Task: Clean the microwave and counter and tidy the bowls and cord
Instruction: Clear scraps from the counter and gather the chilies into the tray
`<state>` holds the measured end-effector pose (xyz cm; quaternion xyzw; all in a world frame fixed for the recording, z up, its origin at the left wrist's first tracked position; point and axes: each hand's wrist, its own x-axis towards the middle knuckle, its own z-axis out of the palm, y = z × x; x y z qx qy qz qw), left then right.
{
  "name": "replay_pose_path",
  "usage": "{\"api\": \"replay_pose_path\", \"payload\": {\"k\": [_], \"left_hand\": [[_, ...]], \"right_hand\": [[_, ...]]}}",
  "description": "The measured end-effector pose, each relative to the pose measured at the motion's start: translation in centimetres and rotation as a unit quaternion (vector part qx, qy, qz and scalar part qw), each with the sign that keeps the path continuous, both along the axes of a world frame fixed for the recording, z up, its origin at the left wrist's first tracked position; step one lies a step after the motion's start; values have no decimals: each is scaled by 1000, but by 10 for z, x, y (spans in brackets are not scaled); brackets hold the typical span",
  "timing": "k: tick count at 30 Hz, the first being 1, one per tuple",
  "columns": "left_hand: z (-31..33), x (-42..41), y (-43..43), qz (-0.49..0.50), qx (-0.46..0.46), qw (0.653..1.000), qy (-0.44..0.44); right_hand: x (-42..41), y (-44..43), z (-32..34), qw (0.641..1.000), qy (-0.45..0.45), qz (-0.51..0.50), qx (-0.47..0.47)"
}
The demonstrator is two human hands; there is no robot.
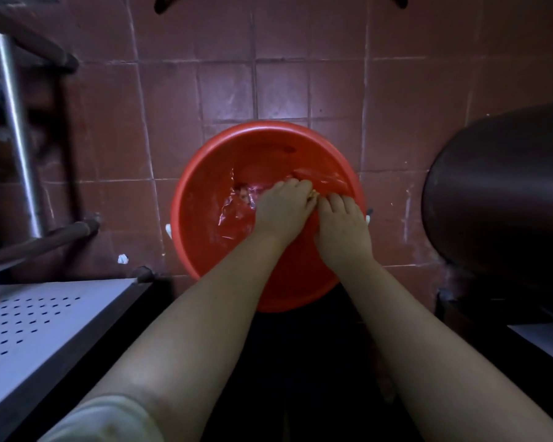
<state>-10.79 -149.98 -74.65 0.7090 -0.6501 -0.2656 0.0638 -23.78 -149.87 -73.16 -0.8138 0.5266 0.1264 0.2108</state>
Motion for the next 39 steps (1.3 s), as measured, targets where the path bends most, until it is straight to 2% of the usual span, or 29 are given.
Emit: {"api": "replay_pose_path", "payload": {"k": [2, 8, 14, 20, 25, 29, 35, 39], "left_hand": [[-13, -1, -1, -2, 31, 1000, -1], [-30, 15, 11, -34, 53, 994, -86], [-18, 30, 24, -37, 37, 992, -119], [29, 40, 29, 4, 61, 993, -97], [117, 56, 26, 10, 37, 992, -116], [214, 72, 22, 28, -3, 991, -128], [397, 96, 24, 35, -79, 983, -162], [481, 106, 40, 49, -118, 977, -172]], "right_hand": [[-4, 1, -2, 1000, 9, 1, -1], [-5, 2, -3, 1000, -15, -7, -17], [-2, -2, 4, 1000, -24, -14, 6], [6, -8, 38, 997, -60, -4, 53], [24, -18, 117, 996, -87, 22, 6], [42, -32, 214, 995, -93, 30, -22], [78, -29, 391, 985, -124, 66, -101], [96, -12, 469, 973, -140, 90, -160]]}}
